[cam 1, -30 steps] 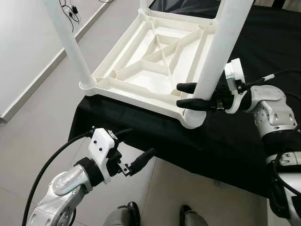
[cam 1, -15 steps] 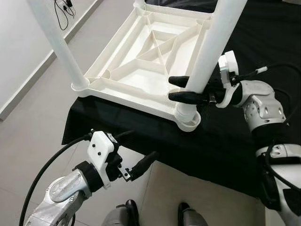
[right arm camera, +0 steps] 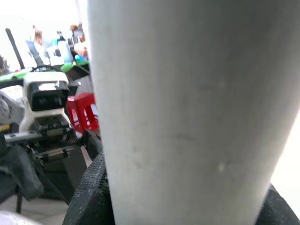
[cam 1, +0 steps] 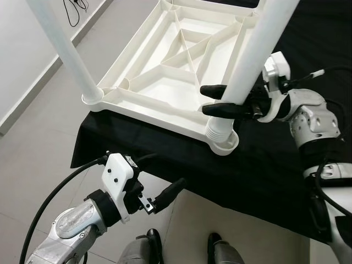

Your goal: Building children table

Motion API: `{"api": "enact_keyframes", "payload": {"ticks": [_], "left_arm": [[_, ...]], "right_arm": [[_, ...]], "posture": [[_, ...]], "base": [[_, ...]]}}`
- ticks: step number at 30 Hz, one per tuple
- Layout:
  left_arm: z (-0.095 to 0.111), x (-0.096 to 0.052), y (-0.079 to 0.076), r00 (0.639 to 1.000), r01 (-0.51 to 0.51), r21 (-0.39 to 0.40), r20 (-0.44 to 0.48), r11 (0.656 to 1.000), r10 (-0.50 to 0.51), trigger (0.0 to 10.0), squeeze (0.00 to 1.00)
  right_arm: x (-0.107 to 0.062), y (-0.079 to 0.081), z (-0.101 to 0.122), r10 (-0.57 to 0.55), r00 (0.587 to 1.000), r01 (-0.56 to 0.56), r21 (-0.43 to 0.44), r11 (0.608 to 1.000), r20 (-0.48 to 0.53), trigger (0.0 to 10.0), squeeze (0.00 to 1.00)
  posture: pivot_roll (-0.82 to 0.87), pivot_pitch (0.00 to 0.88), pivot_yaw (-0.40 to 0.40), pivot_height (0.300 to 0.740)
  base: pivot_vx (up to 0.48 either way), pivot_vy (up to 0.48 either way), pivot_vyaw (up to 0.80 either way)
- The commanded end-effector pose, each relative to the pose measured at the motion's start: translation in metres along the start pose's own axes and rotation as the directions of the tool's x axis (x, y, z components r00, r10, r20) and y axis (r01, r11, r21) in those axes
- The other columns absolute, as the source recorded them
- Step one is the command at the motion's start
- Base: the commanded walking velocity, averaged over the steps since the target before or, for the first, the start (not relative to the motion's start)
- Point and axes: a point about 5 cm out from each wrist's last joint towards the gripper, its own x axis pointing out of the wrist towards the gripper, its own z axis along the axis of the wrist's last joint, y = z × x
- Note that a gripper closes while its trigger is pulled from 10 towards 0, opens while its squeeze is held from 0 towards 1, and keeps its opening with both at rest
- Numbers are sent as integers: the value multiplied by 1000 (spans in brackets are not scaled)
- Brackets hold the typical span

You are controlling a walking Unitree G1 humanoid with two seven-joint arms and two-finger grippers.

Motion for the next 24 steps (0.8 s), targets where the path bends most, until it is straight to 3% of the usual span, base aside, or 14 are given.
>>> {"api": "enact_keyframes", "payload": {"ticks": [1,16,24], "left_arm": [[-1,-4,-2,1000,8,-8,-22,1000,-8,10000,0],[1,-6,-3,999,12,-5,-32,1000,-12,10000,0],[2,-7,-3,999,15,-7,-38,1000,-15,10000,0]], "right_arm": [[-3,5,-12,14,1000,-13,54,998,-27,10000,0],[-7,1,-15,-18,1000,19,54,998,-14,10000,0],[-9,5,-14,-18,1000,18,3,1000,-12,10000,0]], "posture": [[73,371,34,740],[87,378,39,740],[89,380,42,740]], "base": [[0,0,0],[0,0,0],[0,0,0]]}}
